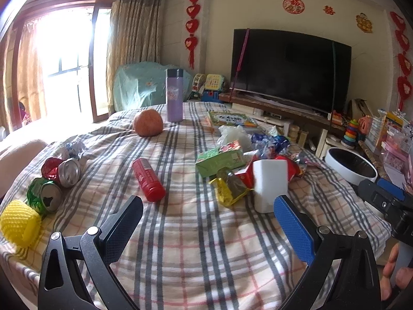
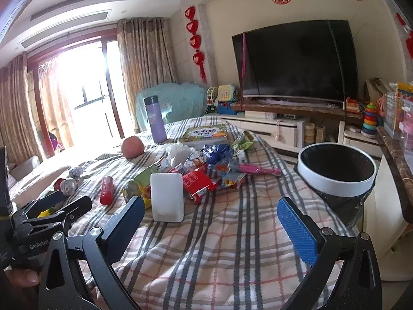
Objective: Collect trash
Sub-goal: 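Grasp the red can with the left tool while the right tool grasps the white tissue block, then carry the red can and tissue block over the bin and release both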
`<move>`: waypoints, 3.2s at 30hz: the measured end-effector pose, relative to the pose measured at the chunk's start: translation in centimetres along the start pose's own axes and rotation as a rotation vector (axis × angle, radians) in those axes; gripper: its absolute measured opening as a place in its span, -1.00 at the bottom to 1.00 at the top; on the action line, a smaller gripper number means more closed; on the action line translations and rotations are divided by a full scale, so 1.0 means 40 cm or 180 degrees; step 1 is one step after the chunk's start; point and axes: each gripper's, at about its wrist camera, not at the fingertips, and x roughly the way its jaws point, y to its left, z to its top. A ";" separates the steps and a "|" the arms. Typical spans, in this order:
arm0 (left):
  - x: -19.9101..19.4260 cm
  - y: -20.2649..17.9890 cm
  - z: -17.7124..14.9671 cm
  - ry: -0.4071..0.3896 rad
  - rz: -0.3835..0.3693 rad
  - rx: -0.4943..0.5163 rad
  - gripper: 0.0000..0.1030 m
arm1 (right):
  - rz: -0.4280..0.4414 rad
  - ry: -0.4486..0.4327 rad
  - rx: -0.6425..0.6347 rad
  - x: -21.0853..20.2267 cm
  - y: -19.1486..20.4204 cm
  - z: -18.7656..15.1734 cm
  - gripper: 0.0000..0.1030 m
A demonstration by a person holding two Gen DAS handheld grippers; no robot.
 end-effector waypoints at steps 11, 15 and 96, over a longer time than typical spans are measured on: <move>0.110 0.098 0.037 0.0477 0.0265 -0.0313 0.96 | 0.0331 0.0513 0.0065 0.109 0.040 -0.016 0.98; 0.169 0.134 0.059 0.0650 0.0292 -0.0440 0.96 | 0.0422 0.0676 0.0089 0.156 0.052 -0.022 0.81; 0.514 -0.406 0.254 0.1127 -0.1304 0.0758 -0.30 | -0.0007 0.0658 0.1207 0.122 -0.476 0.038 -0.45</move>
